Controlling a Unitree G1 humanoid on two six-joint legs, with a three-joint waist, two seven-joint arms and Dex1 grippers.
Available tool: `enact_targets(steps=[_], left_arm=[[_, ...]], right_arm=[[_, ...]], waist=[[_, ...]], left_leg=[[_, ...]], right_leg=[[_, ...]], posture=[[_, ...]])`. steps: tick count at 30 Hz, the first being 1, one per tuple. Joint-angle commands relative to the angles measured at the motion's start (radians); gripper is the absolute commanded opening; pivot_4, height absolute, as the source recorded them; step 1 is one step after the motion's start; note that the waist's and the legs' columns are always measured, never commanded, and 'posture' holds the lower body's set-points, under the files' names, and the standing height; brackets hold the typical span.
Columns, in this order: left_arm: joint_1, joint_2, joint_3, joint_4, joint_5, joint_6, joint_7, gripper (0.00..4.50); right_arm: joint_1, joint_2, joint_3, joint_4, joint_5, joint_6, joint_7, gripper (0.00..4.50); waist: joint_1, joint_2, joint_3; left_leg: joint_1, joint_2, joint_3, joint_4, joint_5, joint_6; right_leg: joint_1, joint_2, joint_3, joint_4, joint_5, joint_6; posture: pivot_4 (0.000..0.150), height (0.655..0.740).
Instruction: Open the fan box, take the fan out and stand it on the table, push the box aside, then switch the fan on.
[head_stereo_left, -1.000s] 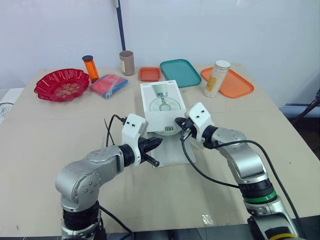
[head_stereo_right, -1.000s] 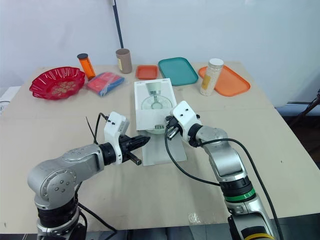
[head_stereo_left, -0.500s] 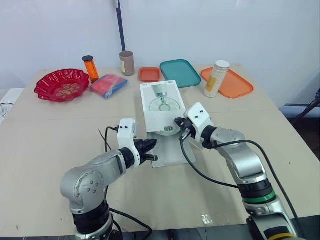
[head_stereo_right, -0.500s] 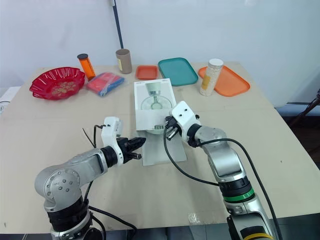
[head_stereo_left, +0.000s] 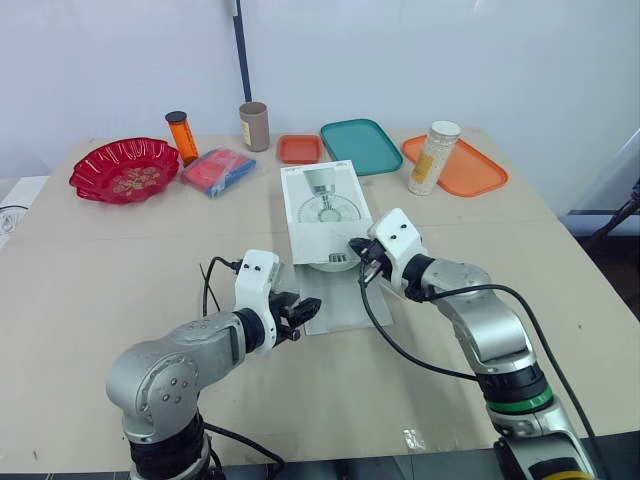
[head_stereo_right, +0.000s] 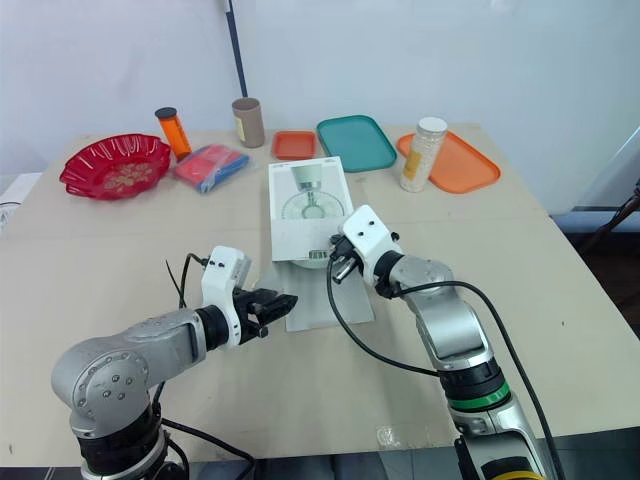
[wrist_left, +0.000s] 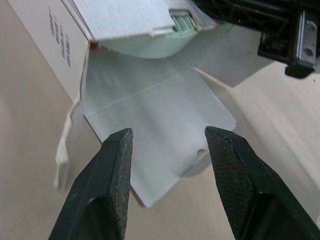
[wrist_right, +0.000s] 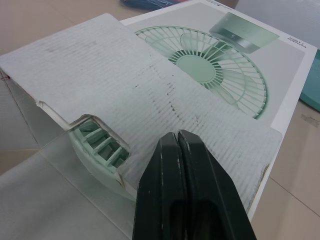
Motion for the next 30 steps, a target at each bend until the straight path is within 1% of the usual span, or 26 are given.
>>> enact_targets(steps=[1,3,4,6,7,8,10,11,13,20,23,27,30], left_arm=[[0.008,0.02,0.017,-0.049,-0.043,0.006,-0.016,2.47],[-0.005,0.012,0.02,-0.036,-0.042,0.006,-0.014,2.47],[-0.007,0.012,0.018,-0.034,-0.042,0.006,-0.011,2.89],[0.003,0.014,0.013,-0.04,-0.046,0.006,-0.007,3.06],[0.014,0.015,0.011,-0.045,-0.054,0.006,-0.007,3.52],[0.025,0.016,0.009,-0.052,-0.06,0.006,-0.008,3.81],[0.036,0.031,0.01,-0.055,-0.064,0.006,-0.01,4.36],[0.032,0.036,0.013,-0.051,-0.06,0.006,-0.01,4.47],[0.015,0.023,0.016,-0.035,-0.052,0.006,-0.01,4.47],[-0.001,-0.108,0.028,0.035,-0.032,-0.076,0.022,4.47],[0.01,-0.133,0.021,0.063,-0.022,-0.101,0.037,4.47],[0.024,-0.21,0.089,0.112,-0.049,-0.162,0.062,4.47],[0.016,-0.236,0.113,0.161,-0.072,-0.211,0.07,4.47]], right_arm=[[0.018,0.006,0.039,0.031,-0.001,0.028,0.012,0.0],[0.016,0.009,0.041,0.034,-0.002,0.027,0.012,0.0],[0.015,0.01,0.04,0.035,-0.001,0.027,0.012,0.0],[0.014,0.01,0.04,0.035,-0.001,0.028,0.012,0.0],[0.013,0.01,0.04,0.036,-0.001,0.027,0.012,0.0],[0.012,0.01,0.039,0.037,0.0,0.028,0.013,0.0],[0.016,0.008,0.036,0.032,0.001,0.032,0.013,0.0],[0.017,0.008,0.034,0.032,0.002,0.035,0.013,0.0],[0.019,0.007,0.036,0.032,0.001,0.032,0.014,0.0],[0.018,0.007,0.038,0.032,-0.002,0.035,0.012,0.0],[0.022,0.008,0.038,0.027,-0.002,0.037,0.01,0.0],[0.022,0.011,0.038,0.023,-0.001,0.042,0.007,0.0],[0.022,0.014,0.039,0.022,-0.001,0.044,0.005,0.0]], waist=[[0.0,0.0,0.0],[0.0,0.0,0.0],[0.0,0.0,0.0],[0.0,0.0,0.0],[0.0,0.0,0.0],[0.0,0.0,0.0],[-0.001,0.0,0.0],[-0.001,0.0,0.0],[-0.001,0.0,0.0],[0.0,-0.001,0.0],[0.0,0.0,-0.001],[0.0,0.0,0.0],[0.0,0.0,-0.001]], left_leg=[[0.0,0.0,0.0,0.0,0.0,0.0],[0.0,0.0,0.0,0.0,0.0,0.0],[0.0,0.0,0.0,0.0,0.0,0.0],[0.0,0.0,0.0,0.0,0.0,0.0],[0.0,0.0,0.0,0.0,0.0,0.0],[0.0,0.0,0.0,-0.001,0.0,0.0],[0.0,0.0,0.0,-0.001,0.0,0.0],[0.0,0.0,0.0,-0.001,0.0,0.0],[0.0,0.0,0.0,-0.001,0.0,0.0],[0.0,0.0,0.0,-0.001,0.0,-0.001],[0.001,0.0,0.0,-0.002,0.0,-0.001],[0.001,0.0,0.0,-0.002,0.0,-0.001],[0.0,0.0,0.0,-0.002,0.0,-0.001]], right_leg=[[0.0,0.0,0.0,0.0,0.0,0.0],[0.0,0.0,0.0,0.0,0.0,0.0],[0.0,0.0,0.0,0.0,0.0,0.0],[0.0,0.0,0.0,0.0,0.0,0.0],[0.0,0.0,0.0,0.0,0.0,0.0],[0.0,0.0,0.0,0.0,0.0,0.0],[0.0,0.0,0.0,0.0,0.0,0.0],[0.0,0.0,0.0,0.0,0.0,0.0],[0.0,0.0,0.0,0.0,0.0,0.0],[0.0,0.0,0.0,-0.001,0.0,0.0],[0.0,0.0,0.0,-0.001,0.0,0.0],[0.0,0.0,0.0,-0.001,0.0,0.0],[0.0,0.0,0.0,-0.001,0.0,0.0]], posture=[[0.15,0.74],[0.15,0.74],[0.15,0.74],[0.15,0.74],[0.15,0.74],[0.15,0.74],[0.15,0.74],[0.15,0.74],[0.15,0.74],[0.15,0.74],[0.15,0.74],[0.15,0.74],[0.15,0.74]])
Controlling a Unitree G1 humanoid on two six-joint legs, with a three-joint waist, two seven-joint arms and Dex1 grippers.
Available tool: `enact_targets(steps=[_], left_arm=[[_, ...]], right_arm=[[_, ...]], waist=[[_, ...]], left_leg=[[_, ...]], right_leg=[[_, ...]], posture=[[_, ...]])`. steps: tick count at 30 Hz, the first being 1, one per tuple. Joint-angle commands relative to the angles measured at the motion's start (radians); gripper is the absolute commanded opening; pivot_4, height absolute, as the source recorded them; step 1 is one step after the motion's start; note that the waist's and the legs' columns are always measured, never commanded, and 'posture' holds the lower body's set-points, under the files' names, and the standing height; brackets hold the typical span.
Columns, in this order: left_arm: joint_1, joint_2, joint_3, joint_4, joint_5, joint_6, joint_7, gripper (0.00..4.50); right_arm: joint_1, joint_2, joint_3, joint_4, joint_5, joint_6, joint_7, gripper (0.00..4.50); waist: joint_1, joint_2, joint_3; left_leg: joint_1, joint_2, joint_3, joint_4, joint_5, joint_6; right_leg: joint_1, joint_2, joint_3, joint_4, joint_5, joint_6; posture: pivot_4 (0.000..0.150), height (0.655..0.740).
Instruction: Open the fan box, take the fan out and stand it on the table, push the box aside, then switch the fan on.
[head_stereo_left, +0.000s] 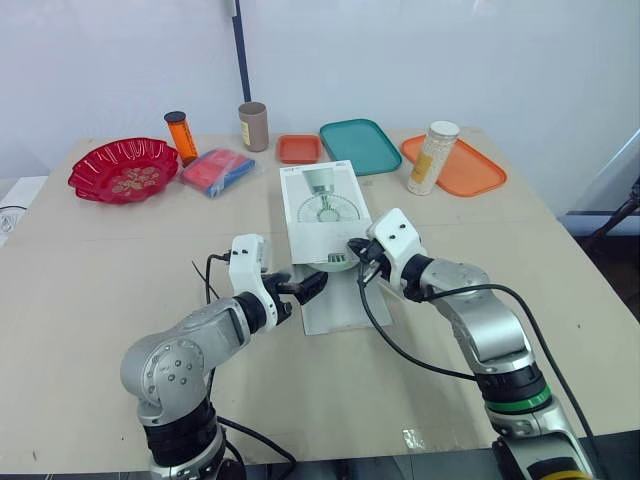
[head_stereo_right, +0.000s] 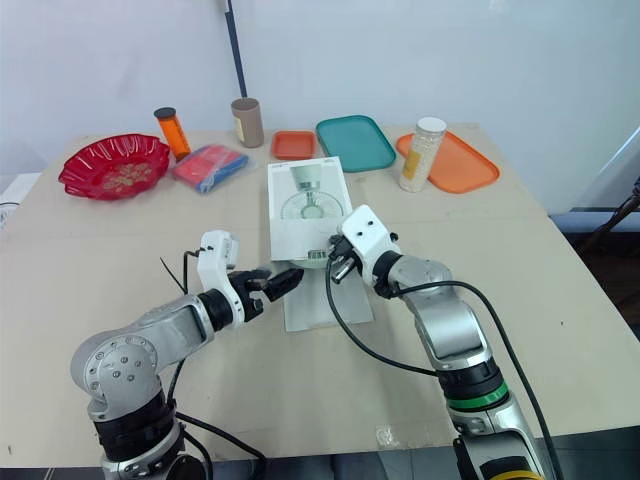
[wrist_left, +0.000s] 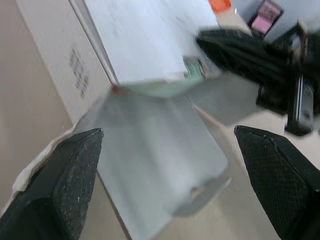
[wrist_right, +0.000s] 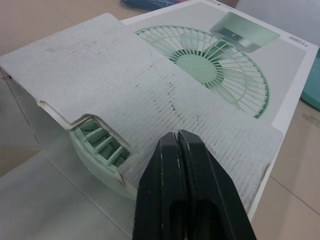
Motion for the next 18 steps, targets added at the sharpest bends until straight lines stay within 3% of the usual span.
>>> enact_targets(steps=[1,5,14,18], left_arm=[[0.041,-0.121,0.007,0.037,-0.037,-0.084,0.014,4.47],[0.039,-0.111,-0.022,0.064,-0.068,-0.11,0.021,4.47],[0.049,0.04,-0.065,0.005,-0.094,-0.019,0.028,4.47],[0.054,-0.006,-0.078,-0.027,-0.107,-0.022,0.061,4.47]], right_arm=[[0.024,0.01,0.039,0.02,-0.001,0.038,0.005,0.0],[0.024,0.014,0.041,0.015,-0.002,0.044,0.002,0.0],[0.021,0.011,0.038,0.018,-0.004,0.042,0.004,0.0],[0.019,0.013,0.039,0.025,-0.007,0.038,0.002,0.0]], waist=[[0.0,0.0,0.0],[0.0,0.0,0.0],[-0.001,0.0,0.0],[0.0,-0.001,0.0]], left_leg=[[0.0,0.0,0.0,0.0,0.0,0.0],[0.0,0.0,0.0,0.0,0.001,-0.001],[0.0,0.0,0.0,-0.001,0.002,-0.003],[0.0,0.0,0.0,-0.002,0.002,-0.003]], right_leg=[[0.0,0.0,0.0,0.0,0.0,0.0],[0.0,0.0,0.0,0.0,0.0,0.0],[0.0,0.0,0.0,0.0,0.0,0.0],[0.0,0.0,0.0,0.0,0.0,0.0]], posture=[[0.15,0.74],[0.15,0.74],[0.15,0.74],[0.15,0.74]])
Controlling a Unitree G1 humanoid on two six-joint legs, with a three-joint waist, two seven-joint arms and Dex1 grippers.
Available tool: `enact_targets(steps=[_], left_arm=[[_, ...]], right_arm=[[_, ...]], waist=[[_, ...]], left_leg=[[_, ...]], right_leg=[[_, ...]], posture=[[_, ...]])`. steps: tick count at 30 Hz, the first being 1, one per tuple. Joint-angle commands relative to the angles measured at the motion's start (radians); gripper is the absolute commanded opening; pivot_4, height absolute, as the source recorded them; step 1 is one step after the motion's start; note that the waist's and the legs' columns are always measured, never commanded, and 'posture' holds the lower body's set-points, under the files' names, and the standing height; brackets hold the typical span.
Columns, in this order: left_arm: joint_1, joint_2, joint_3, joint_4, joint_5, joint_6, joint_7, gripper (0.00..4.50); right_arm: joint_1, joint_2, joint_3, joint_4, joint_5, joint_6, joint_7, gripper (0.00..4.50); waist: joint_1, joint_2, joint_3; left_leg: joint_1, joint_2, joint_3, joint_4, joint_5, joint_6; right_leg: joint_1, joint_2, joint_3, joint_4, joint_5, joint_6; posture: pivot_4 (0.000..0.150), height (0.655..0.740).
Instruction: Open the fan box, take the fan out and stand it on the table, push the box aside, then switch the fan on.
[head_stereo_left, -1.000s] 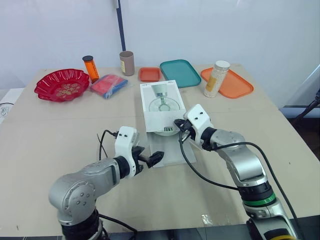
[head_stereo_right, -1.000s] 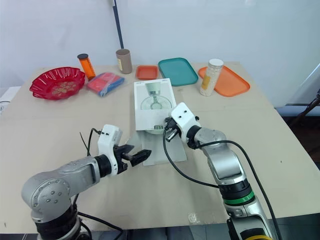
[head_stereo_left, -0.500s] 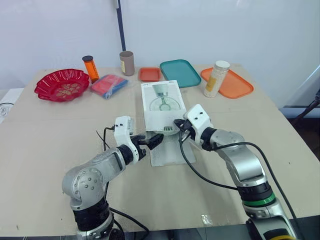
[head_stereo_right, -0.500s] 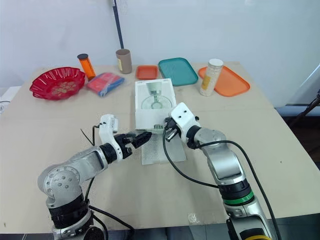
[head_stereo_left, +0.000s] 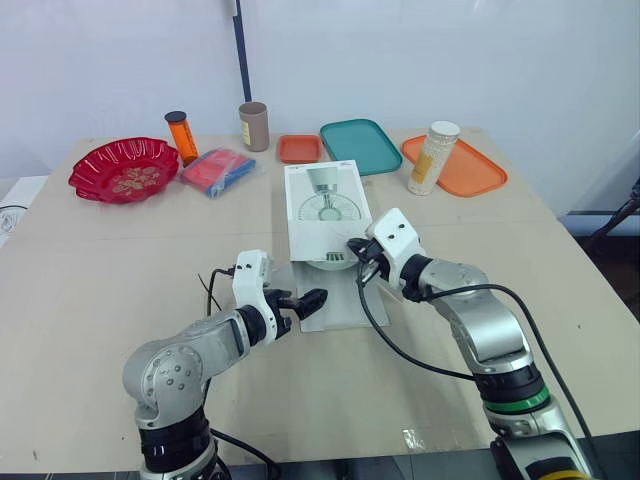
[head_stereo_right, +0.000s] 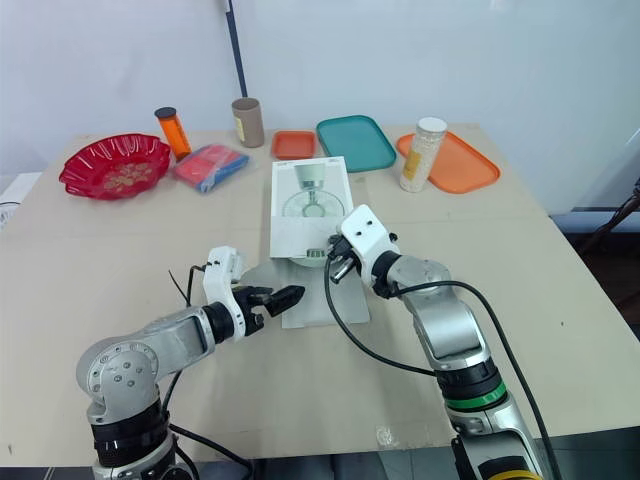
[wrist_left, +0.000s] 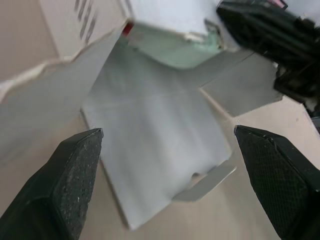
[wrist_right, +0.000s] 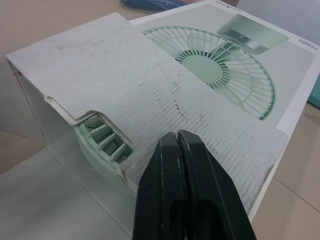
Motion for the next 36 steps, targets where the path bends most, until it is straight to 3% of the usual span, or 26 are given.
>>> enact_targets(steps=[1,13,22,30,36], left_arm=[[0.0,-0.086,-0.04,-0.056,-0.027,-0.027,0.025,4.47],[0.002,-0.206,-0.041,0.079,-0.047,-0.171,0.117,4.47],[0.082,-0.272,-0.056,0.127,-0.156,-0.211,0.208,4.47],[0.063,-0.169,-0.099,0.113,-0.168,-0.181,0.291,4.47],[0.004,-0.075,-0.043,0.032,-0.228,-0.101,0.306,4.47]], right_arm=[[0.02,0.006,0.041,0.03,-0.007,0.025,0.005,0.0],[0.04,0.005,0.051,-0.008,-0.006,0.053,0.008,0.0],[0.053,-0.006,0.054,-0.052,-0.002,0.087,0.015,0.0],[0.06,-0.006,0.056,-0.065,-0.003,0.1,0.011,0.0],[0.062,-0.001,0.051,-0.063,-0.005,0.097,0.003,0.0]], waist=[[0.0,0.0,0.0],[0.0,0.0,0.0],[0.0,0.0,0.0],[-0.001,0.0,0.0],[-0.001,0.0,0.0]], left_leg=[[0.0,0.0,0.0,0.0,0.0,0.0],[0.0,0.0,0.0,0.0,0.001,-0.001],[0.0,0.0,0.0,0.0,0.001,-0.001],[0.0,0.0,0.0,0.0,0.001,-0.001],[0.0,0.0,0.0,-0.001,0.001,-0.002]], right_leg=[[0.0,0.0,0.0,0.0,0.0,0.0],[0.0,0.0,0.0,0.0,0.0,0.0],[0.0,0.0,0.0,0.0,0.0,0.0],[0.0,0.0,0.0,0.0,0.0,0.0],[-0.001,0.0,0.0,0.0,0.0,0.0]], posture=[[0.15,0.74],[0.15,0.74],[0.15,0.74],[0.15,0.74],[0.15,0.74]])
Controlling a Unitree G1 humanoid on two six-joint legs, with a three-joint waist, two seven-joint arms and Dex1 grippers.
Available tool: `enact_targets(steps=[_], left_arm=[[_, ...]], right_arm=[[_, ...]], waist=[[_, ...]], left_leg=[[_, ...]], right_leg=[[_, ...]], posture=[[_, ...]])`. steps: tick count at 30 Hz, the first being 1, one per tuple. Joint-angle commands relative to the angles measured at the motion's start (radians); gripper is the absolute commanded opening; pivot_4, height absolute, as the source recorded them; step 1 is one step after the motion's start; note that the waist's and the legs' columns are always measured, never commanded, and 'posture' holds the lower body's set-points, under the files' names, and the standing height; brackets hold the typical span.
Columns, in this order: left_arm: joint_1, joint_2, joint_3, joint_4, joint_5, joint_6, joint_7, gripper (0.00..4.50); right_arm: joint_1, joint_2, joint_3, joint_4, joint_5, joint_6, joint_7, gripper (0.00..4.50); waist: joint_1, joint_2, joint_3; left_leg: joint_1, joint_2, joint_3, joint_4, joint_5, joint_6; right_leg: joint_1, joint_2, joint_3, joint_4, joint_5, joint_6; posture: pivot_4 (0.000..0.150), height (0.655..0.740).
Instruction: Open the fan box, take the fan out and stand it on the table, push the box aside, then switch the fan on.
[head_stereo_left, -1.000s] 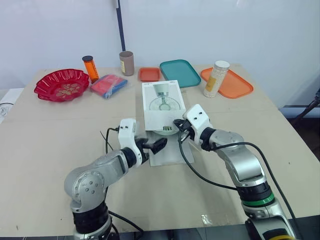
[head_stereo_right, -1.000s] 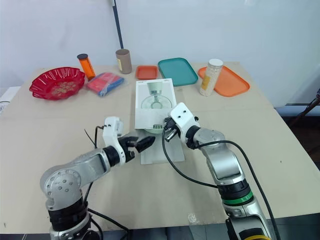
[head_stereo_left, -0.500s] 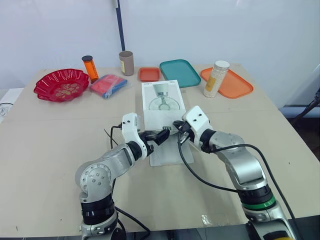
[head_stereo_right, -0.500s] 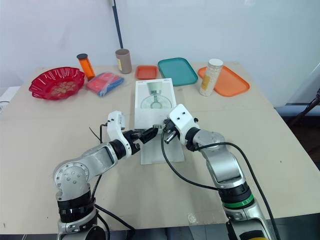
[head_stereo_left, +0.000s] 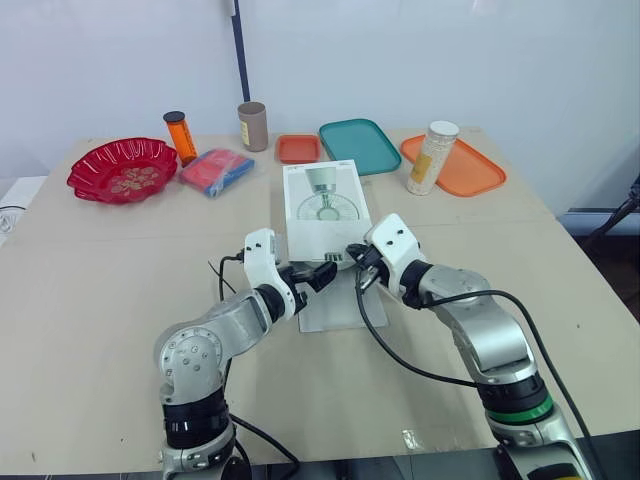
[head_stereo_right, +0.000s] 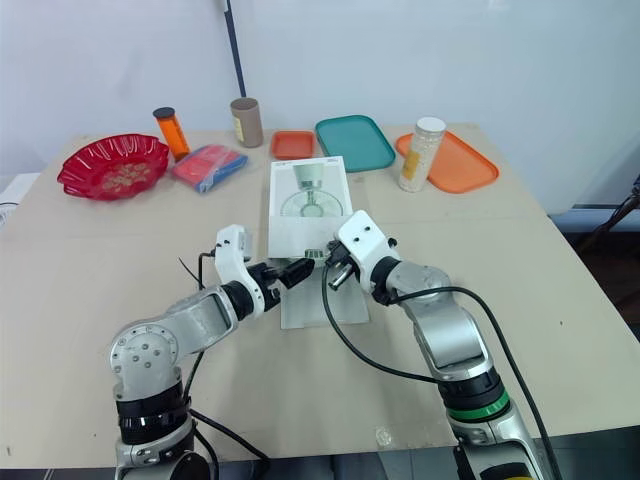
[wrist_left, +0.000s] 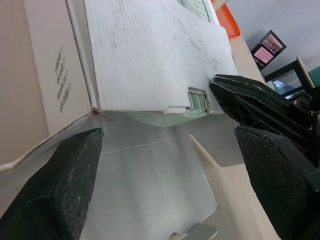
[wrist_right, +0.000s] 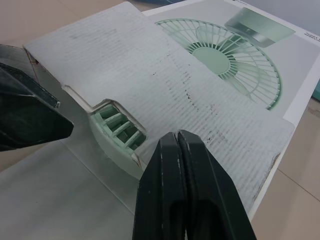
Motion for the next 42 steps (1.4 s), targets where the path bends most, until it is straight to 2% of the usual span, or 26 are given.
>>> enact_targets(steps=[1,7,12,13,16,19,21,23,28,36,42], left_arm=[[0.063,-0.008,-0.007,-0.092,-0.052,0.056,0.009,4.47],[0.052,0.071,0.111,-0.201,-0.185,0.175,0.039,4.47],[0.098,0.204,0.204,-0.263,-0.356,0.268,0.046,4.47],[0.122,0.262,0.222,-0.266,-0.419,0.263,0.05,4.47],[0.213,0.528,0.268,-0.247,-0.65,0.187,0.09,4.47],[0.262,0.741,0.206,-0.208,-0.856,0.03,0.187,4.47],[0.283,0.837,0.146,-0.215,-0.949,-0.067,0.243,4.47],[0.282,0.874,0.073,-0.233,-0.996,-0.168,0.302,4.47],[0.242,0.862,-0.116,-0.279,-1.0,-0.349,0.41,4.47],[0.149,0.795,-0.284,-0.241,-0.728,-0.433,0.439,4.47],[0.141,0.638,-0.348,-0.168,-0.535,-0.498,0.371,4.47]], right_arm=[[0.028,0.003,0.04,0.026,0.004,0.027,0.007,0.0],[0.016,0.009,0.042,0.051,0.002,0.011,0.004,0.0],[-0.001,0.014,0.045,0.077,0.003,-0.003,0.006,0.0],[-0.003,0.014,0.045,0.081,0.004,-0.007,0.008,0.0],[-0.012,0.016,0.048,0.102,0.007,-0.024,0.017,0.0],[-0.023,0.022,0.053,0.123,0.005,-0.04,0.022,0.0],[-0.027,0.024,0.056,0.133,0.004,-0.051,0.025,0.0],[-0.029,0.028,0.059,0.142,0.003,-0.062,0.026,0.0],[-0.035,0.034,0.061,0.149,0.0,-0.078,0.024,0.0],[-0.022,0.031,0.06,0.13,-0.005,-0.071,0.019,0.0],[-0.016,0.034,0.059,0.122,-0.01,-0.067,0.014,0.0]], waist=[[0.0,0.0,0.0],[0.001,0.0,0.0],[-0.011,0.0,0.0],[-0.011,0.0,0.0],[-0.018,-0.002,-0.001],[-0.014,-0.002,-0.001],[-0.014,-0.005,-0.002],[-0.013,-0.006,-0.003],[-0.014,-0.006,-0.003],[-0.014,-0.006,-0.003],[-0.014,-0.006,-0.003]], left_leg=[[0.0,0.0,0.0,0.0,0.0,0.0],[0.0,0.0,0.0,0.0,0.0,0.0],[0.001,0.0,0.0,-0.001,0.0,0.0],[0.001,0.0,-0.001,-0.001,0.0,0.0],[0.002,0.002,0.0,-0.002,0.0,0.0],[0.003,0.002,-0.002,-0.003,0.0,-0.001],[0.003,0.001,-0.001,-0.003,0.0,-0.001],[0.003,0.002,-0.001,-0.003,0.0,-0.001],[0.003,0.002,0.0,-0.004,0.0,-0.001],[0.004,0.002,0.002,-0.004,0.0,0.0],[0.004,0.002,0.002,-0.004,0.0,0.0]], right_leg=[[0.0,0.0,0.0,0.0,0.0,0.0],[0.0,0.0,0.0,0.0,0.0,0.0],[0.0,0.0,0.0,0.0,0.0,0.0],[0.0,0.0,0.0,0.0,0.0,0.0],[0.0,0.001,0.0,0.0,0.0,-0.002],[0.0,0.001,-0.001,0.001,-0.001,-0.002],[0.001,0.0,-0.001,0.0,-0.001,-0.002],[0.001,0.0,0.0,0.0,-0.001,-0.002],[0.0,0.0,0.0,0.0,-0.001,-0.003],[0.001,0.002,0.001,0.0,-0.001,-0.004],[0.0,0.002,0.002,0.0,-0.001,-0.004]], posture=[[0.15,0.74],[0.15,0.74],[0.15,0.74],[0.15,0.74],[0.15,0.74],[0.15,0.74],[0.15,0.74],[0.15,0.74],[0.15,0.74],[0.15,0.74],[0.15,0.74]])
